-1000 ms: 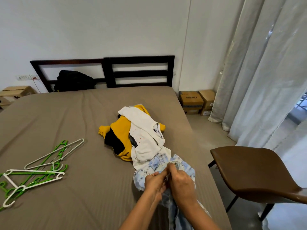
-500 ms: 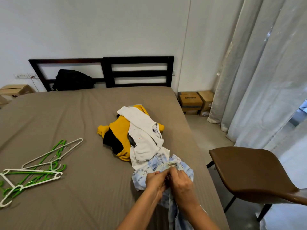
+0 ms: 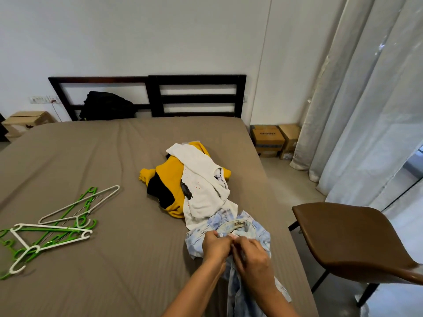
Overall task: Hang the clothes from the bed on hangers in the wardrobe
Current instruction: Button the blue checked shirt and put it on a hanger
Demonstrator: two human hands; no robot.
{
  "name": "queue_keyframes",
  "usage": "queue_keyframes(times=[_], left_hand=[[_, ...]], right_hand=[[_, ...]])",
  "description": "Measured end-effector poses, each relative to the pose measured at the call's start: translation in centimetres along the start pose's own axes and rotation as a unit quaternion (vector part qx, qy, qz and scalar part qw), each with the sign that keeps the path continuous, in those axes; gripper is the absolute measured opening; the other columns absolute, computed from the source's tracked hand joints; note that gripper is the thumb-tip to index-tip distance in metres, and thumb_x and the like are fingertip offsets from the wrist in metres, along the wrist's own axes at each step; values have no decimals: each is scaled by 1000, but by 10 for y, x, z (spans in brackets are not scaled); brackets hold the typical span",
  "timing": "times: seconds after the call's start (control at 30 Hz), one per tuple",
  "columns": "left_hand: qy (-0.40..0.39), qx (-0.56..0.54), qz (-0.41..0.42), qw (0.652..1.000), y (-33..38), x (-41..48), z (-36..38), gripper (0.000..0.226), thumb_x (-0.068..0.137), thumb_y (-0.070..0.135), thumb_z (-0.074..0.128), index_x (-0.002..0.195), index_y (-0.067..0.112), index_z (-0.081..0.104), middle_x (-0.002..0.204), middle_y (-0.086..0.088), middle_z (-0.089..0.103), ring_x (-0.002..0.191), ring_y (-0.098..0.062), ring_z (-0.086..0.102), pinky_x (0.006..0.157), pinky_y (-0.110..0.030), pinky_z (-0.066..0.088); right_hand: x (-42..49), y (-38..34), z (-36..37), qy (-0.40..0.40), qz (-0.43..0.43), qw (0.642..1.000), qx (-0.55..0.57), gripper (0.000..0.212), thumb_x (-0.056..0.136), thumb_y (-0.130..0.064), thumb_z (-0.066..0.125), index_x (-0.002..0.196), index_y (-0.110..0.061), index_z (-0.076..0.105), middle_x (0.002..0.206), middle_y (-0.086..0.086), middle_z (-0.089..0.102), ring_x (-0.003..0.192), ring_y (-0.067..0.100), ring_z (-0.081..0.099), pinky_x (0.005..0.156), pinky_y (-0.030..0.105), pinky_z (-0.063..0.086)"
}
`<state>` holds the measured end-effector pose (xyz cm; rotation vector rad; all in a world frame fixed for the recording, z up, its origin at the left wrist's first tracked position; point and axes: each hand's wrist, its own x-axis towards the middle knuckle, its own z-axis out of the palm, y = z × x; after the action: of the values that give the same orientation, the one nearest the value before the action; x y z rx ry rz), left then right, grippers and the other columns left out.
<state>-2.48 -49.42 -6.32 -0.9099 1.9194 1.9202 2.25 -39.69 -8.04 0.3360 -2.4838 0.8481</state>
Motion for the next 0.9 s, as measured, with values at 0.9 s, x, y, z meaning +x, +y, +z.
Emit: queue_keyframes(times=[0.9], left_hand=[[40,14,71,997,-17,7,-6,27,85,16,67,99,4,47,89,-10,66,82,-22,64,74,-35,55]], right_hand=[[25,-8,-4,-98,295,936,168,20,82,-7,68,81,-24,58,66,-12,61,68,-13,59,58,4,43]])
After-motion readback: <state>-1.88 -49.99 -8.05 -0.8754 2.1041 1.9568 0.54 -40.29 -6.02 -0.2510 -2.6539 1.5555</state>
